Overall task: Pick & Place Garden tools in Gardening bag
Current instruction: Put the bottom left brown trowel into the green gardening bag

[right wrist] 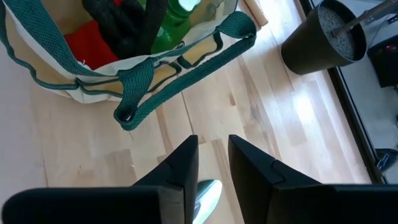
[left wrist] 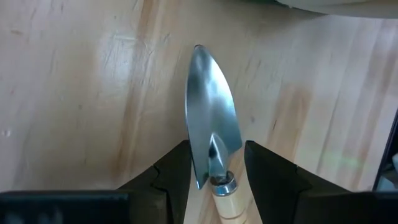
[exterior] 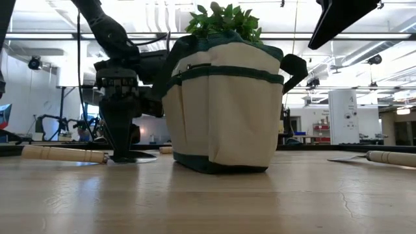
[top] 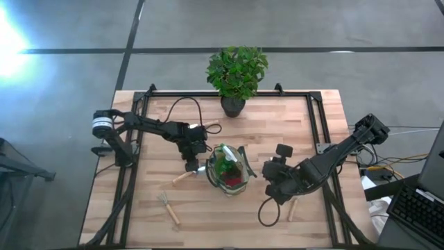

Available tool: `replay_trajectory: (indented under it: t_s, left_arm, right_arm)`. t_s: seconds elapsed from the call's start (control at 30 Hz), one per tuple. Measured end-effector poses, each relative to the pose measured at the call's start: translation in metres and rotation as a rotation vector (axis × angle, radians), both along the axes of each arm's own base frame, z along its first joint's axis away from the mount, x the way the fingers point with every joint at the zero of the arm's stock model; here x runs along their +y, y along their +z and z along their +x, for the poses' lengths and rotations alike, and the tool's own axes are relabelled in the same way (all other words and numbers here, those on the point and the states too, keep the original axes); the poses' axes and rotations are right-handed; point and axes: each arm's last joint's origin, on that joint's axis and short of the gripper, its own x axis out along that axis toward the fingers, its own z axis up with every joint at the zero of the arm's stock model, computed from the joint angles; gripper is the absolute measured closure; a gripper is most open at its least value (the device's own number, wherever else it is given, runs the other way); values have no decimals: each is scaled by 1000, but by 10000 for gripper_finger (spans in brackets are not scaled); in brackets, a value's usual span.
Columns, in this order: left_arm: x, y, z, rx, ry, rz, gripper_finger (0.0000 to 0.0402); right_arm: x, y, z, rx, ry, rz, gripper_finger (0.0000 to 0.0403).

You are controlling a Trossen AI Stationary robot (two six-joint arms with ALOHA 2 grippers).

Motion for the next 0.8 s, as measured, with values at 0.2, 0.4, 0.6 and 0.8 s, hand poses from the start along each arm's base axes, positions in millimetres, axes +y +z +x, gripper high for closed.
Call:
replay_trajectory:
  t_s: [0.2,0.4,0.6,0.8]
  left_arm:
    - [0,-3,0,7,-3,-12,250]
    - [-1,-11,2,18,-27,-63,250]
    - [-2,-14,4,-4,-60,-63,270]
    - [-1,-14,6,-38,-94,-33,338]
  right_arm:
    - [0,0,0,1,0,0,328]
    - [0,0,0,1,0,-1,337]
    - [0,0,0,1,1,-1,333]
    - [0,0,0,1,1,-1,326]
